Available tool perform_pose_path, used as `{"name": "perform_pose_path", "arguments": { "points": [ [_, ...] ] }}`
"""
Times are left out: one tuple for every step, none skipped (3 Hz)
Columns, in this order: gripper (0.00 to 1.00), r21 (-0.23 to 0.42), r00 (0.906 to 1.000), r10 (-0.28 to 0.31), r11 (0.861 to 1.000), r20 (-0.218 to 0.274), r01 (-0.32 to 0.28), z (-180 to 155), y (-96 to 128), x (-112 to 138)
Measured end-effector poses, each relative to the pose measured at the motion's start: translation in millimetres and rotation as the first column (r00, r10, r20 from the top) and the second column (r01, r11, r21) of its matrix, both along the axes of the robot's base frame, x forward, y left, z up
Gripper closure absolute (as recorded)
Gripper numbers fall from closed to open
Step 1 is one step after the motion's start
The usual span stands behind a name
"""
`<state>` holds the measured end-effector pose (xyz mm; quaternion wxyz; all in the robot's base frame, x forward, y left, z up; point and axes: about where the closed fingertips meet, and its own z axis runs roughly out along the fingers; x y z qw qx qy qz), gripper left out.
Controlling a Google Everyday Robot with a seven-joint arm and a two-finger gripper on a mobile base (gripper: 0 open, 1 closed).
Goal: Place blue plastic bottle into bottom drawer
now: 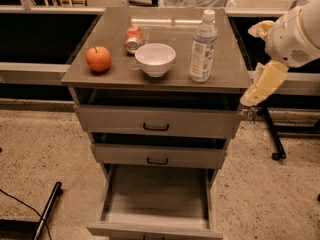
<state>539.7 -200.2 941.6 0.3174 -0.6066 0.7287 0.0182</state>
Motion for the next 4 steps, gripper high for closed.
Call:
{"name": "perform_pose_path", "arguments": {
  "points": [
    [0.00, 0.100, 0.9986, -0.036, 0.995, 0.039, 0.032, -12.6, 12.2, 44.0],
    [0.00, 0.165, 0.9945, -0.091, 0.983, 0.053, 0.081, -28.3, 18.1, 80.8],
    [0.00, 0.209, 0.9873, -0.151, 0.968, 0.048, 0.138, -41.6, 18.0, 106.0],
    [0.00, 0.249, 0.9815, -0.185, 0.954, 0.047, 0.168, -47.2, 19.9, 125.2]
  ]
}}
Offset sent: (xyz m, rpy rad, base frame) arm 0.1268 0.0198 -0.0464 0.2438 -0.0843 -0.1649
